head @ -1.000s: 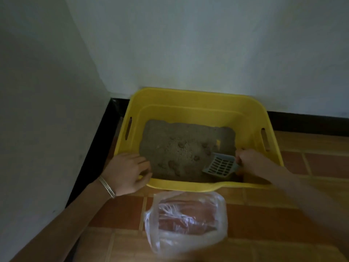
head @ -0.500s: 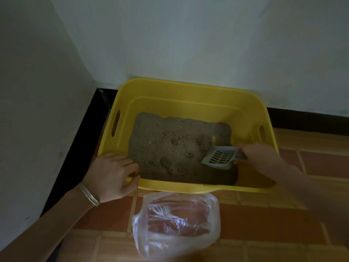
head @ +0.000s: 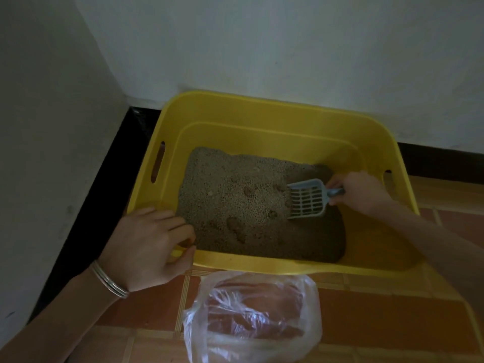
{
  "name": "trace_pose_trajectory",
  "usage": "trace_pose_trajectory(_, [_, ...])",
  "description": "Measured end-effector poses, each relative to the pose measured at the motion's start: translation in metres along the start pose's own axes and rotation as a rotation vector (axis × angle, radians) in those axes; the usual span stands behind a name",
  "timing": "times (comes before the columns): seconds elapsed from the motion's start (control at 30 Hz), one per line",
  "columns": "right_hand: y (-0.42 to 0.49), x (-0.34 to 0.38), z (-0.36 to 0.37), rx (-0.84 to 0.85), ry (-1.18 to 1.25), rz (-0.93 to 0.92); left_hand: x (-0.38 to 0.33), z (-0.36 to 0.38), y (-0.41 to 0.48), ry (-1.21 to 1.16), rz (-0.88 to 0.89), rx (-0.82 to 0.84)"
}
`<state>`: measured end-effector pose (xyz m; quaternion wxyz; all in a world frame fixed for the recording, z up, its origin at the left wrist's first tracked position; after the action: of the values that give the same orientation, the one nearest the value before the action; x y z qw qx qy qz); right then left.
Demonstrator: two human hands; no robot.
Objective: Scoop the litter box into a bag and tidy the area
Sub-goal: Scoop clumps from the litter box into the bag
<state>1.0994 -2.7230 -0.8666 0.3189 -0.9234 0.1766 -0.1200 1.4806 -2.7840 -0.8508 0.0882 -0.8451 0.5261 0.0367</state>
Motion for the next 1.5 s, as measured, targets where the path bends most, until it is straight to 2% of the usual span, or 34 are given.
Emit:
trace_pose_trajectory(0.27, [0.024, 0.016, 0.018, -0.045, 0.23, -0.058, -0.001, -0.003, 0.0, -0.007, -0.007, -0.011])
trace_pose_trajectory(0.7, [0.059, 0.046, 0.009, -0.144, 0.349, -0.053, 0.001, -0.001, 0.0, -0.056, -0.02, 0.058])
trace_pose_trajectory(1.03, [0.064, 0.096, 0.006, -0.169, 0.65, -0.29, 0.0, -0.003, 0.0, -0.078, -0.043, 0.051])
trace_pose_trajectory(1.17, [0.042, 0.08, 0.002, -0.16, 0.539, -0.311, 0.0, -0.003, 0.0, -0.049, -0.063, 0.036])
trace_pose_trajectory(1.33, [0.004, 0.039, -0.006, -0.2, 0.341, -0.183, -0.003, -0.004, 0.0, -0.049, -0.089, 0.028])
trace_pose_trajectory(1.5, [-0.022, 0.018, -0.001, -0.131, 0.184, -0.108, -0.004, -0.005, -0.001, -0.035, -0.078, 0.029])
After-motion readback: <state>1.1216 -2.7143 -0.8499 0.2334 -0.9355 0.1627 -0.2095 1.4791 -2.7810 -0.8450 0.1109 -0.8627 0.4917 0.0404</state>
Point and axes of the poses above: each hand's wrist, its own y-axis towards the middle knuckle, its own z-axis out of the palm, x = y × z, the point moved 1 cm from there along y, towards the middle knuckle, and after that the axes turned 15 degrees about x, right-handed, at the moved point
